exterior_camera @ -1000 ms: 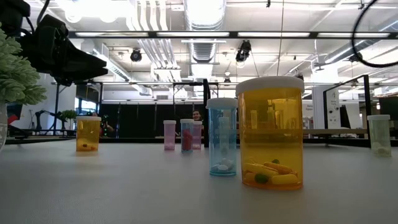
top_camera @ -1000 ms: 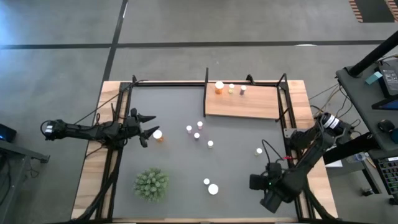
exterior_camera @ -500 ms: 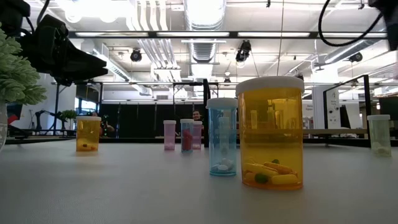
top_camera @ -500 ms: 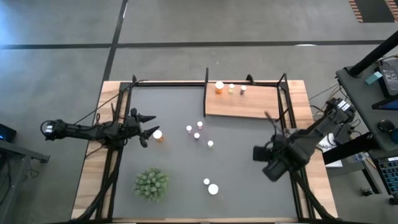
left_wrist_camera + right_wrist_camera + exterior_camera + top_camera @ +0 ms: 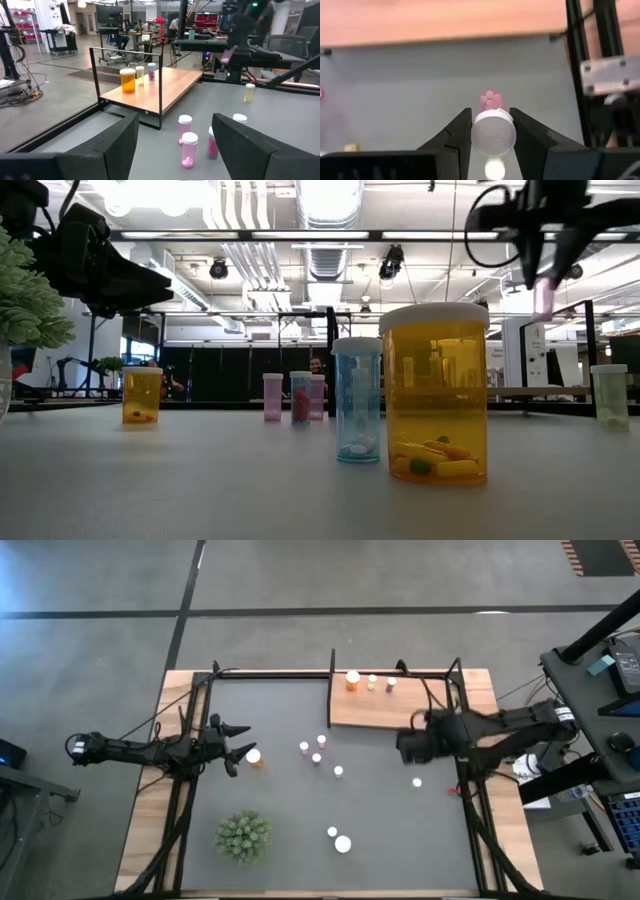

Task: Pick and place medicine bottles onto shelf by color
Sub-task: Put the bottom pink pill bottle on the shelf

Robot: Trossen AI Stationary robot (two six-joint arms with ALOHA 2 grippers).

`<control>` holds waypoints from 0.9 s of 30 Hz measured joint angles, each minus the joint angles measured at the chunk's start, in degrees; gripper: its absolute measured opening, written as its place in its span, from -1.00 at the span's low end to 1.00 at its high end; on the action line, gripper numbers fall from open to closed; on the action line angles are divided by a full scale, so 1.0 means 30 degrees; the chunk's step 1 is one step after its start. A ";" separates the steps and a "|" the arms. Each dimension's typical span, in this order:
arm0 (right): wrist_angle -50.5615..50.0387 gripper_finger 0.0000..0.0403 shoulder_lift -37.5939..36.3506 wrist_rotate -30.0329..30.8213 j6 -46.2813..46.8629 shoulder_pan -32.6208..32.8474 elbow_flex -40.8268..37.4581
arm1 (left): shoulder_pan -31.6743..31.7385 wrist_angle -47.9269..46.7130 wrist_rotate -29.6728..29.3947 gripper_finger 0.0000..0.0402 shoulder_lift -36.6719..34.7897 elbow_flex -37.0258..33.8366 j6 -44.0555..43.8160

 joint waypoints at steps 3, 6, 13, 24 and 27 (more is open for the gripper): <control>0.0863 -0.47 -0.0314 0.0005 -0.3129 -0.2563 0.0000 | 0.0003 0.0000 0.0000 0.18 0.0000 0.0000 0.0003; 0.2013 -0.47 -0.0367 -0.0005 -0.6421 -0.5114 -0.0036 | 0.0000 0.0000 0.0000 0.18 0.0000 0.0000 0.0006; 0.4899 -0.47 0.0244 -0.1993 -1.2704 -1.1091 -0.0613 | 0.0007 0.0000 0.0000 0.18 0.0000 0.0000 0.0006; 0.8259 -0.47 0.2574 -0.4896 -1.7335 -1.6999 -0.1050 | 0.0000 -0.0004 0.0000 0.18 0.0003 0.0000 0.0006; 0.8501 -0.47 0.3794 -0.5456 -1.8017 -1.7795 -0.0516 | 0.0003 -0.0007 0.0000 0.18 0.0000 0.0000 0.0006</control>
